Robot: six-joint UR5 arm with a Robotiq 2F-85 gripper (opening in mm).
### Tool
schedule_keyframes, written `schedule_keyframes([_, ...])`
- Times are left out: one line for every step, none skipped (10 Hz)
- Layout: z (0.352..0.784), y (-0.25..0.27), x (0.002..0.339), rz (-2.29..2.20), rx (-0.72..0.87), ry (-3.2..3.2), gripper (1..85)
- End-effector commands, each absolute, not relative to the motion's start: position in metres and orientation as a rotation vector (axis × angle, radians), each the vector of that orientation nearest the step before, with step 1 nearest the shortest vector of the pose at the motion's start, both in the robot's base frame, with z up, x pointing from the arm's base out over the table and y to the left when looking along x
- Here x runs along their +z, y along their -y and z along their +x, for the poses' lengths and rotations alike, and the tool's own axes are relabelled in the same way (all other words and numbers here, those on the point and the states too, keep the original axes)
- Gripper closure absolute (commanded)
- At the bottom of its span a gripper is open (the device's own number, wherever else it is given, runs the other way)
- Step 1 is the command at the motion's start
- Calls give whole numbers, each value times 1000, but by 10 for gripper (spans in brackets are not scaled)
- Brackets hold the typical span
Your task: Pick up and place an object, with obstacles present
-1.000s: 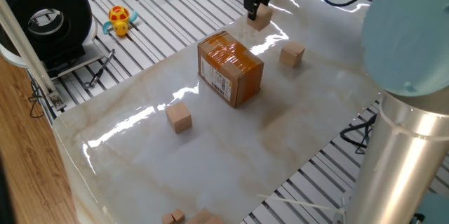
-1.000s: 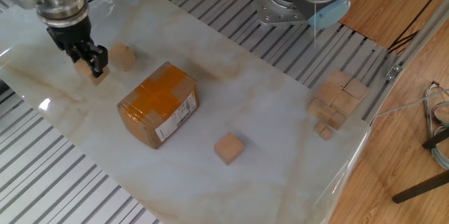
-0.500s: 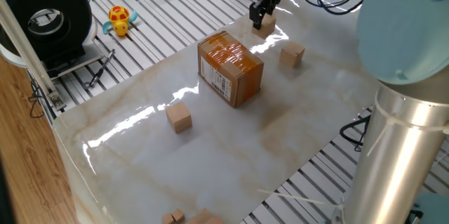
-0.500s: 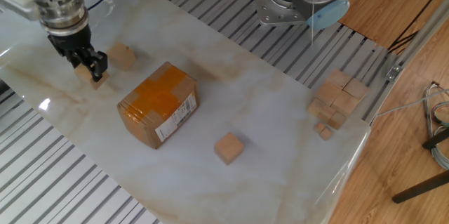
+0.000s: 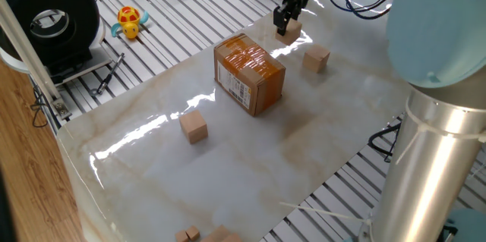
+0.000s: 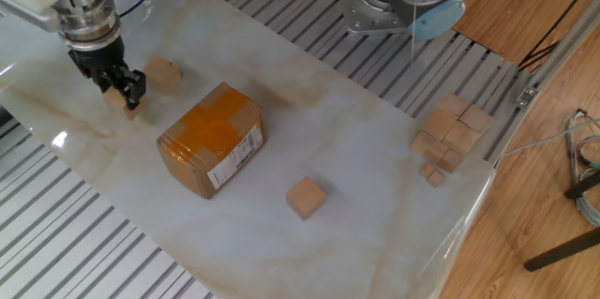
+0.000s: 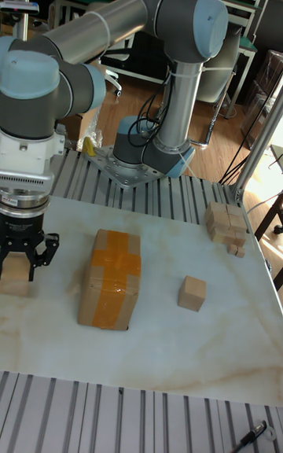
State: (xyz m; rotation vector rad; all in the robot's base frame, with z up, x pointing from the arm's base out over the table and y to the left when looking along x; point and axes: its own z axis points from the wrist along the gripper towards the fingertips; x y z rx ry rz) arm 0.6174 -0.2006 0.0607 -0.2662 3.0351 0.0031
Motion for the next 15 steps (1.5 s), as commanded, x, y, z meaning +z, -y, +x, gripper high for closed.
schedule_keyframes([621, 207, 47, -296, 5, -3012, 793])
schedule_keyframes([620, 208, 45, -291, 3, -3015, 793])
schedule_keyframes([620, 209, 46, -290, -1, -3017, 783])
schedule_keyframes([619, 211, 44, -292, -8, -3018, 743])
schedule_keyframes([619, 214, 43, -300, -20, -3018, 743])
schedule_keyframes([619, 214, 42, -307, -21, -3015, 743])
schedule_keyframes([619, 213, 40, -306, -9, -3013, 737])
schedule_keyframes([621, 212, 37, -310, -5, -3009, 677])
schedule_keyframes([622, 210, 37, -323, 5, -3003, 533])
schedule_keyframes([623, 210, 37, -329, 1, -2998, 450])
schedule_keyframes([625, 209, 37, -331, 1, -2996, 423])
schedule_keyframes([625, 209, 37, -334, -1, -2997, 383])
schedule_keyframes([625, 208, 37, -343, 5, -2996, 287])
schedule_keyframes([625, 207, 37, -349, 9, -2995, 237])
schedule_keyframes([625, 207, 37, -356, 11, -2994, 213])
